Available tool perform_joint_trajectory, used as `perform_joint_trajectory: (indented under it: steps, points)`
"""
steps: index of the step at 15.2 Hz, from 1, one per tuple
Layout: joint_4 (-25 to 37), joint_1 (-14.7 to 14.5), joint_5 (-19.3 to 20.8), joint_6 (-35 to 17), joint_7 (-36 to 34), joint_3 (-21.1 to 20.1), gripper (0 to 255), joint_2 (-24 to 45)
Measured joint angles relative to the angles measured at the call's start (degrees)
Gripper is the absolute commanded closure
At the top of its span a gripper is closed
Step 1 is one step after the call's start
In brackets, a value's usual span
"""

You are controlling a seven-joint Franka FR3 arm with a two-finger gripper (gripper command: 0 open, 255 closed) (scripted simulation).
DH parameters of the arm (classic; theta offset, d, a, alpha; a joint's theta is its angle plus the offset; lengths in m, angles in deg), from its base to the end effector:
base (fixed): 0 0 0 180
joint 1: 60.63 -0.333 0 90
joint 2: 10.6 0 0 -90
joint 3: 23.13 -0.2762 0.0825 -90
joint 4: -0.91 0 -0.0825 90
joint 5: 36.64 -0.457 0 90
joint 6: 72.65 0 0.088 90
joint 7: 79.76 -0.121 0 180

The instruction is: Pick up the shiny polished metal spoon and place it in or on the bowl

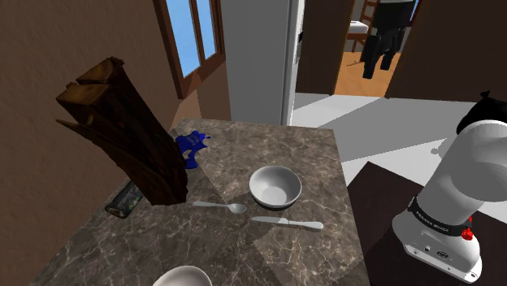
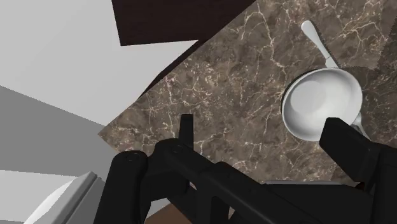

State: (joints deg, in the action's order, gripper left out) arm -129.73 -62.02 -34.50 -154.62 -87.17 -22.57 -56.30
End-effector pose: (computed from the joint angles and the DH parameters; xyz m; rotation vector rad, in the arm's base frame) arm 0.3896 0.0001 0.5821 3.1016 -0.1801 -0.0769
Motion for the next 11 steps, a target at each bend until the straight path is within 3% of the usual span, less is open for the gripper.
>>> perform_joint_trajectory:
  steps: [3, 11]
  points:
    - [-1.3, -0.5, -0.6, -2.2, -0.1, -0.4, 0, 0.5]
    - [-9.5, -3.9, -4.3, -18.2, -0.8, -3.6, 0, 5.9]
